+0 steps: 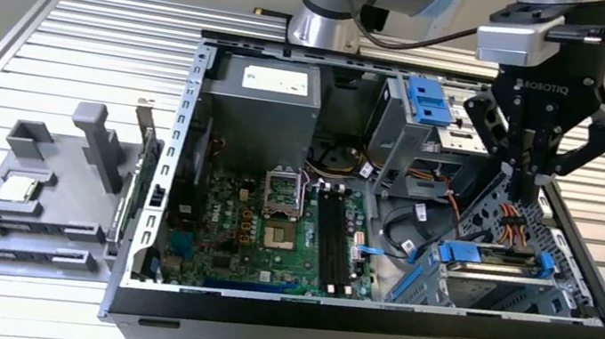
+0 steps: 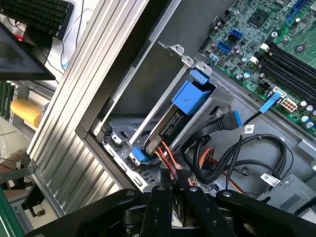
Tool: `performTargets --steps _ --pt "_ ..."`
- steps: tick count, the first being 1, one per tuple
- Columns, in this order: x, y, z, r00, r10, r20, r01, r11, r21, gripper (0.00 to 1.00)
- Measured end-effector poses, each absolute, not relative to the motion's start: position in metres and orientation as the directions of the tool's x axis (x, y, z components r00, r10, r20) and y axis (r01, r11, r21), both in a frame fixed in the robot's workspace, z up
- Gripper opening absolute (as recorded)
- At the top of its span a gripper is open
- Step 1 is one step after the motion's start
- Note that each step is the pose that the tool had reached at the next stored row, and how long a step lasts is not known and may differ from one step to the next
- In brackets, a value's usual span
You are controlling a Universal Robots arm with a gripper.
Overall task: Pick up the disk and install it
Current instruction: 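Insert the second disk wire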
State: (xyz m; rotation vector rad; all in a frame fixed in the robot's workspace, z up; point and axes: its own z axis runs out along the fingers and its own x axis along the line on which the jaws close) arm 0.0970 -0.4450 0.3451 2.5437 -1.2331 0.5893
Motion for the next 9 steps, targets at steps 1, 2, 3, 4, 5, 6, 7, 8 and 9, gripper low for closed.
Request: performTargets --steps 1,2,3,4,5,6,7,8,9 --pt "0.094 -0.449 0.345 0.559 -0.689 0.461 -0.792 -0.609 0.05 0.0" --pt "0.092 -0.452 0.345 0.559 -0.689 0.461 -0.791 -0.609 0.05 0.0" --pt "0.089 -0.455 0.345 0.559 -0.689 0.46 -0.791 -0.609 0.049 0.0" --pt "0.086 -0.458 0.345 0.559 -0.69 0.46 -0.791 -0.609 0.049 0.0" --pt "0.084 -0.459 0.345 0.559 -0.693 0.455 -0.792 -0.609 0.045 0.0" --pt "0.081 -0.46 0.345 0.56 -0.7 0.444 -0.791 -0.61 0.036 0.0" --pt "0.079 -0.46 0.345 0.56 -0.708 0.431 -0.791 -0.611 0.025 0.0" --pt "0.078 -0.461 0.345 0.56 -0.716 0.418 -0.791 -0.611 0.014 0.0" --pt "0.077 -0.461 0.345 0.56 -0.723 0.405 -0.791 -0.611 0.003 0.0"
